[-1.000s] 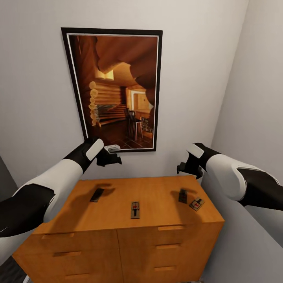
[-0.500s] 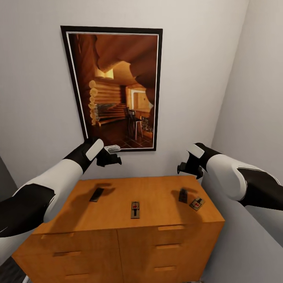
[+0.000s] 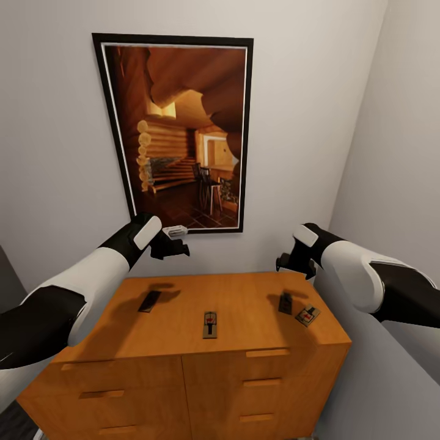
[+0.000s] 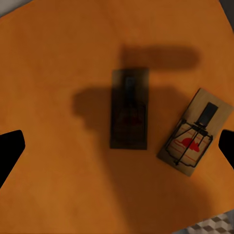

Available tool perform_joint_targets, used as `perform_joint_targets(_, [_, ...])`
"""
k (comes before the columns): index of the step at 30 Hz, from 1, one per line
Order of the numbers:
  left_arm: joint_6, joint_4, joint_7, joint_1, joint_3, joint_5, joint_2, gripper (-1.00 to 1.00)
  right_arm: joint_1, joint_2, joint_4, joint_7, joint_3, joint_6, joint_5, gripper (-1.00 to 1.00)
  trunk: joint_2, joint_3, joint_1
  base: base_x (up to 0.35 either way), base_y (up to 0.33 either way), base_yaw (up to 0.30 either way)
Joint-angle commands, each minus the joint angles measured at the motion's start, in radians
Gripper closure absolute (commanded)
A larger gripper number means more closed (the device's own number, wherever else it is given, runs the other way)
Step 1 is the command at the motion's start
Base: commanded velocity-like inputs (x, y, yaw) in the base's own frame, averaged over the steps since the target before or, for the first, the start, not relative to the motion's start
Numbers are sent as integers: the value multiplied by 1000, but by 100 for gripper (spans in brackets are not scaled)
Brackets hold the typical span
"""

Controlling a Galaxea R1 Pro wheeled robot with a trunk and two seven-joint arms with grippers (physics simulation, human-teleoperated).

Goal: Take the four mousetraps from the cabinet in the bathroom and place them on the bathroom floor. Make sure all four end up on the same floor surface, and ensure that at least two of them are either under or directly next to the same bathroom sink.

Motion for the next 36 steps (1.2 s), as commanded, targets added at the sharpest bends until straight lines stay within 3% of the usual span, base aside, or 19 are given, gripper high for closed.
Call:
perform_joint_targets(1, [2,-1,8,-1,-7,11,1,-100,1,0,2,-10,-8,-2,-1,-100,-9,-5,4,0,0,0])
perform_joint_targets(22, [2,-1,8,-1,-6,11,1,-100,23,-10,2,94,-8,-5,114,-100,-156,-71,85,0,0,0])
perform_joint_targets(36, [2,-3,8,-1,-5,11,1,-100,24,-12,2,123,-8,-5,130,-100,-156,-71,85,0,0,0])
